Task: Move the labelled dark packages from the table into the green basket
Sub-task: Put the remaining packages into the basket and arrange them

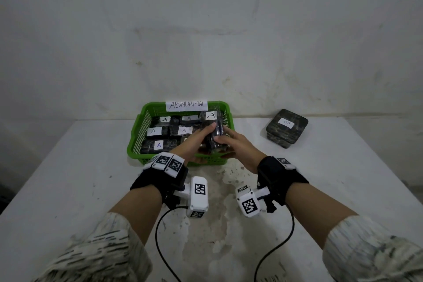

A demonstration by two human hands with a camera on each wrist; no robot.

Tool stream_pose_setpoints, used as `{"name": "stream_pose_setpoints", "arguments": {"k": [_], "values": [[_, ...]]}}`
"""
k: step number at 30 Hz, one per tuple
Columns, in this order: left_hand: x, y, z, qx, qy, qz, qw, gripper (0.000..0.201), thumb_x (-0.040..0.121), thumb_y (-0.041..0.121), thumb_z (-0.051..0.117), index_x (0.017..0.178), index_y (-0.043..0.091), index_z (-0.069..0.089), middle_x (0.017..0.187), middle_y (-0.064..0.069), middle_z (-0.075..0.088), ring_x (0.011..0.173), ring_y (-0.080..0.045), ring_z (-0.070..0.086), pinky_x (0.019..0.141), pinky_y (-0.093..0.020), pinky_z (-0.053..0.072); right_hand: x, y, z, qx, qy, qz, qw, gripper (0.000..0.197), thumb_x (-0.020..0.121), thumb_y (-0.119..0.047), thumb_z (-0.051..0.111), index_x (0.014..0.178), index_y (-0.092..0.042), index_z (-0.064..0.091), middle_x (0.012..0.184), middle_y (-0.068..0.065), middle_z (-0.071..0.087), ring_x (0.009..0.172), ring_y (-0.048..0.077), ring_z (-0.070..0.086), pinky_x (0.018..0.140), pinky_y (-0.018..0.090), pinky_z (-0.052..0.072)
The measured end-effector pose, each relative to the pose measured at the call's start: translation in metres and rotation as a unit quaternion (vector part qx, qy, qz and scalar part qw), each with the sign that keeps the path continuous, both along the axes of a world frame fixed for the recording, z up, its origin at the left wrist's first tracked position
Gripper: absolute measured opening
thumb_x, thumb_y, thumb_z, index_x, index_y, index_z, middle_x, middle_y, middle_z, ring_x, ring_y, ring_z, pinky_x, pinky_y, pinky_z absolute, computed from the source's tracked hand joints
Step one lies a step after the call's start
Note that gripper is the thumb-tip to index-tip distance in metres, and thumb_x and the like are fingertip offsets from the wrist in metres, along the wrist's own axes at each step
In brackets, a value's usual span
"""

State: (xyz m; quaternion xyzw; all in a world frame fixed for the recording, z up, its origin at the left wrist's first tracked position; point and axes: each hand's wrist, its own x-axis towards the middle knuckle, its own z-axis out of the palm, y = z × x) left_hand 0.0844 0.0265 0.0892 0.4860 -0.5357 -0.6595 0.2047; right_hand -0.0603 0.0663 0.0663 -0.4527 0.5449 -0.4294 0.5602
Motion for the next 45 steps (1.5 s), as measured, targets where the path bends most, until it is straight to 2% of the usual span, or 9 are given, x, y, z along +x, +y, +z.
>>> {"name": "stream_pose_setpoints", "arguments": {"k": [8,12,15,19,22,27,35,38,45], "values": [[0.002,-0.004,0.001,0.075,-0.024,0.037,0.996,0.091,0.084,0.076,0.011,0.134,0.012,0.051,0.133,-0.018,0.054,0.115,-0.031,0.055,0.07,-0.029,0.048,-0.002,0.003,-0.006,-0.034,0.033,0.054,0.997,0.09,0.086,-0.032,0.069,0.148,-0.052,0.007,0.16,-0.013,-0.004,0.147,0.019,0.013,0.118,0.047,0.022],[0.0,-0.009,-0.007,0.058,-0.081,0.008,0.995,0.088,0.085,0.073,0.005,0.105,0.007,0.059,0.072,-0.01,0.065,0.054,-0.013,0.06,0.04,-0.012,0.04,0.003,0.003,-0.014,-0.055,-0.062,-0.004,0.997,0.08,0.083,-0.048,0.066,0.149,-0.044,0.021,0.158,-0.008,0.025,0.142,0.015,0.032,0.116,0.041,0.028],[0.002,-0.013,-0.016,0.037,-0.145,-0.031,0.988,0.095,0.084,0.075,0.01,0.118,0.002,0.06,0.042,0.004,0.05,0.028,-0.004,0.039,0.031,-0.01,0.025,0.003,-0.002,-0.015,-0.019,-0.126,-0.036,0.991,0.092,0.074,-0.067,0.064,0.151,-0.036,0.023,0.155,-0.002,0.034,0.139,0.019,0.038,0.114,0.046,0.034],[-0.004,-0.015,-0.023,0.012,-0.123,-0.003,0.992,0.082,0.089,0.07,0.025,0.124,0.003,0.056,0.11,-0.007,0.065,0.081,-0.02,0.063,0.06,-0.019,0.05,0.002,0.002,-0.007,0.004,-0.152,-0.021,0.988,0.08,0.082,-0.07,0.046,0.147,-0.025,0.036,0.147,0.006,0.047,0.13,0.02,0.051,0.101,0.036,0.049],[-0.005,-0.019,-0.031,-0.049,-0.118,0.029,0.991,0.064,0.088,0.064,0.039,0.119,0.009,0.046,0.123,-0.016,0.058,0.106,-0.029,0.059,0.094,-0.043,0.05,-0.002,0.007,-0.007,0.007,-0.21,-0.01,0.978,0.063,0.09,-0.054,0.044,0.141,-0.017,0.046,0.139,0.009,0.054,0.125,0.022,0.055,0.096,0.034,0.051],[-0.007,-0.014,-0.021,-0.122,-0.015,0.031,0.992,0.036,0.1,0.022,0.041,0.136,0.02,0.036,0.114,-0.013,0.055,0.105,-0.025,0.056,0.076,-0.03,0.052,-0.002,0.008,-0.005,0.014,-0.201,-0.003,0.98,0.058,0.08,-0.053,0.05,0.127,-0.02,0.056,0.127,0.008,0.063,0.113,0.02,0.062,0.087,0.031,0.055],[-0.014,0.003,0.001,-0.098,0.047,-0.008,0.994,0.047,0.095,0.033,0.049,0.14,0.02,0.042,0.126,-0.003,0.054,0.103,-0.011,0.054,0.076,-0.018,0.047,0.0,0.001,-0.011,0.03,-0.114,-0.025,0.993,0.079,0.075,-0.07,0.046,0.133,-0.015,0.052,0.125,0.007,0.065,0.115,0.02,0.063,0.097,0.035,0.05],[-0.015,0.001,0.002,-0.089,0.055,0.021,0.994,0.041,0.097,0.03,0.048,0.135,0.015,0.046,0.128,-0.009,0.055,0.099,-0.015,0.057,0.079,-0.024,0.05,-0.002,0.002,-0.012,0.04,-0.122,-0.003,0.992,0.057,0.092,-0.057,0.032,0.13,-0.017,0.05,0.118,0.003,0.066,0.112,0.017,0.063,0.095,0.031,0.051],[-0.006,-0.004,-0.007,-0.051,0.041,0.023,0.998,0.041,0.098,0.04,0.041,0.131,0.017,0.05,0.129,-0.009,0.056,0.116,-0.026,0.055,0.099,-0.049,0.044,-0.006,0.002,-0.017,-0.004,-0.065,-0.032,0.997,0.066,0.083,-0.019,0.073,0.141,-0.019,0.043,0.13,0.005,0.058,0.119,0.026,0.056,0.104,0.045,0.046]]}}
